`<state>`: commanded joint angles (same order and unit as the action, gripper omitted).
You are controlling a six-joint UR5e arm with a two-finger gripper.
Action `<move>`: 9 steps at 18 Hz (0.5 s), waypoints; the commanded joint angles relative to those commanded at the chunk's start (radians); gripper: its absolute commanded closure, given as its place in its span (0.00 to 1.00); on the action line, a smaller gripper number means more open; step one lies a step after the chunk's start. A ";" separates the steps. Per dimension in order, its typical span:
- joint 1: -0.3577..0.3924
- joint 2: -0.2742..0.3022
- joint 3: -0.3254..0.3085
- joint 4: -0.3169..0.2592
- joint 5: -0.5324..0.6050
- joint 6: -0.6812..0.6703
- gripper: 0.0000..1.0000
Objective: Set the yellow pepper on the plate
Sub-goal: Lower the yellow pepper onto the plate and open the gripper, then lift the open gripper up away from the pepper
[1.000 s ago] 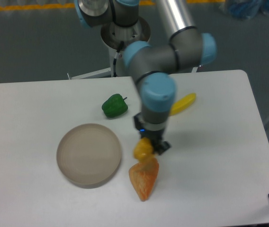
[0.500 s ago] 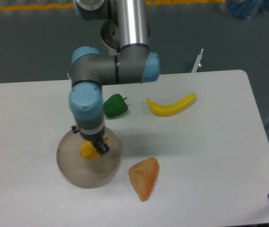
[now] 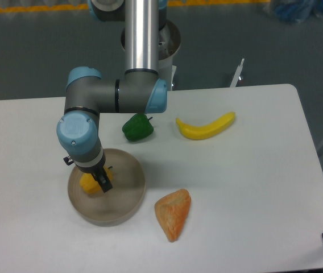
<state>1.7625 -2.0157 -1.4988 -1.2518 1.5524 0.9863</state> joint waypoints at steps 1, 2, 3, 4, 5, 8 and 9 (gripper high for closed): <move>0.012 0.018 0.009 0.000 0.006 0.002 0.00; 0.053 0.050 0.006 -0.001 0.003 0.014 0.00; 0.095 0.075 0.005 -0.005 0.002 0.017 0.00; 0.121 0.089 0.002 0.000 0.005 0.023 0.00; 0.142 0.092 0.003 0.006 0.006 0.038 0.00; 0.283 0.095 0.011 0.006 0.052 0.194 0.00; 0.325 0.095 0.014 0.006 0.063 0.239 0.00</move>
<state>2.0873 -1.9205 -1.4849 -1.2456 1.6152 1.2252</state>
